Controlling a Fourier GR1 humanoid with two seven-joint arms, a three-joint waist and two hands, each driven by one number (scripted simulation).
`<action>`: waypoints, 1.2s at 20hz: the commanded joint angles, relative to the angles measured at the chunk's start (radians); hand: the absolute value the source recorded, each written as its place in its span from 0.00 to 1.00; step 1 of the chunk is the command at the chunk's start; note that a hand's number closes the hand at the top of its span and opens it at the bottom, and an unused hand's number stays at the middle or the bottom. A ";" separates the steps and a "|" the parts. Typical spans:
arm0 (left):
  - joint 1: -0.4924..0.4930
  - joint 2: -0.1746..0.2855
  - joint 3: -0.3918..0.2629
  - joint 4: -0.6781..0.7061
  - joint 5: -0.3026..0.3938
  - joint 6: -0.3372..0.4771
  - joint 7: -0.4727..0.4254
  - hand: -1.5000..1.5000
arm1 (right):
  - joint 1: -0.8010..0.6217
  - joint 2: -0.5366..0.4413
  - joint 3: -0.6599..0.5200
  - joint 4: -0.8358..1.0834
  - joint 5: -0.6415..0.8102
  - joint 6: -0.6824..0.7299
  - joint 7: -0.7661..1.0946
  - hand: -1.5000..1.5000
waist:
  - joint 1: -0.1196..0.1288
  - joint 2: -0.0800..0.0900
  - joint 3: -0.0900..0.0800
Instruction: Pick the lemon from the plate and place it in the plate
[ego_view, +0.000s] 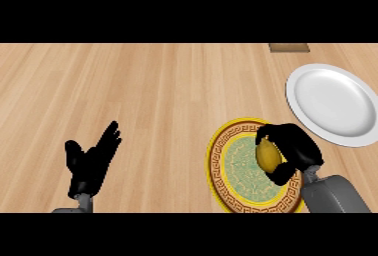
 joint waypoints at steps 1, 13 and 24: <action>-0.011 0.018 0.018 0.030 0.009 -0.021 0.011 0.50 | -0.010 0.065 -0.027 -0.019 0.001 -0.113 -0.030 1.00 | -0.001 0.006 -0.001; -0.024 0.006 -0.021 0.020 0.005 -0.042 0.014 0.50 | -0.464 0.312 -0.247 0.215 0.509 -0.562 0.920 1.00 | 0.082 0.026 -0.006; -0.025 -0.019 -0.027 0.037 -0.014 -0.011 0.010 0.50 | -0.588 0.314 -0.350 0.356 0.757 -0.914 1.248 1.00 | 0.050 0.023 -0.002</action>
